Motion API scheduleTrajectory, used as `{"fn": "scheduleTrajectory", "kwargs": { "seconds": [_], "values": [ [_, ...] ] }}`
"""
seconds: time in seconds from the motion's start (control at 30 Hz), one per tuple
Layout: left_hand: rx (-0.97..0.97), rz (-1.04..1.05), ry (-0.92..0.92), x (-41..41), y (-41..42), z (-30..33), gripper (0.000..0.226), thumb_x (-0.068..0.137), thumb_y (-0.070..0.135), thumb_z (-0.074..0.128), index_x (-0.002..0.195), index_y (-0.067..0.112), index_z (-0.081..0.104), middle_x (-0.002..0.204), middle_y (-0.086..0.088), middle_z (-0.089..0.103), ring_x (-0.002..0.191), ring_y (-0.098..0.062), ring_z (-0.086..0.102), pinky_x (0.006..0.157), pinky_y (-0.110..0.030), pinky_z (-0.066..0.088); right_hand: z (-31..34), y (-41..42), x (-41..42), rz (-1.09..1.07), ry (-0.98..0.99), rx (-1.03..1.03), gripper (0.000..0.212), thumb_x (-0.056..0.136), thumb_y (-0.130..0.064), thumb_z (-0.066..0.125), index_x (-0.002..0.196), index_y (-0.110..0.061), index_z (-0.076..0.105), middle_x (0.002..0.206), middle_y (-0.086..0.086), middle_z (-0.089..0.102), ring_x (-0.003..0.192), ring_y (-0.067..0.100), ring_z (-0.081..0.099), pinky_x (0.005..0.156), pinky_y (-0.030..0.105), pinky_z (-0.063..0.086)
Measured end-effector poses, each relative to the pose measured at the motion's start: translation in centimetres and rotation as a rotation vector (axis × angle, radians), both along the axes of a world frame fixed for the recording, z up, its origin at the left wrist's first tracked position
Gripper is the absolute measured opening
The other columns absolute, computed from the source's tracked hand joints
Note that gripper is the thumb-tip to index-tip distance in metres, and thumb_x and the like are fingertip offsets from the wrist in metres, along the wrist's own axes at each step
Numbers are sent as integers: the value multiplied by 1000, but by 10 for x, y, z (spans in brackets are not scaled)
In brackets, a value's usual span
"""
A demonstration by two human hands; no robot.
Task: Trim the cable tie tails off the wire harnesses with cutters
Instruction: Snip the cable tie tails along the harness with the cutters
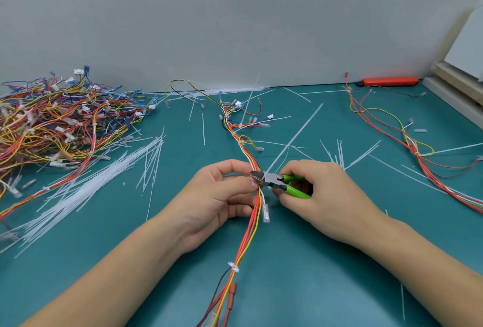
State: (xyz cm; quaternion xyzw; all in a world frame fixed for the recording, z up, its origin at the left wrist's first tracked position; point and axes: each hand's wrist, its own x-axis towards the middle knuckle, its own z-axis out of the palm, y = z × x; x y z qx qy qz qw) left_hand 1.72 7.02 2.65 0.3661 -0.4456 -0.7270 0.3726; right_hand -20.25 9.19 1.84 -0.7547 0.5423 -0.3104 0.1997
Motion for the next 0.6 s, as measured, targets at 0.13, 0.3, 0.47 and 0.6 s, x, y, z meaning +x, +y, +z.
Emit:
{"fn": "scheduleTrajectory", "kwargs": {
  "seconds": [0.13, 0.3, 0.47, 0.6],
  "values": [
    [1, 5, 7, 0, 0, 0, 32, 81, 5, 77, 109, 3, 62, 76, -9, 67, 54, -15, 62, 55, -24, 54, -2, -1, -1, -17, 12, 17, 17, 85, -48, 66, 82, -32, 61, 68, -9, 57, 63, 13, 49, 61, 43, 49],
    [0, 11, -6, -1, 0, 0, 32, 81, 5, 77, 109, 3, 62, 76, -9, 68, 55, -15, 63, 55, -24, 54, -5, -2, -1, -39, 26, 17, 21, 89, -46, 70, 79, -31, 58, 63, -6, 51, 58, 13, 41, 57, 38, 44],
    [-3, 13, -13, -1, 0, 1, 34, 80, 4, 80, 110, 4, 62, 77, -9, 67, 55, -15, 62, 55, -24, 54, -5, -1, 0, -51, 23, -11, 22, 88, -46, 70, 81, -28, 59, 63, -6, 52, 58, 13, 42, 56, 38, 45],
    [4, 16, -10, -1, 0, 0, 38, 78, 8, 76, 114, 1, 62, 76, -9, 66, 55, -15, 62, 55, -25, 54, -3, 0, 2, -40, 27, -34, 14, 87, -41, 71, 84, -30, 63, 76, -8, 62, 75, 12, 57, 68, 41, 52]
  ]
}}
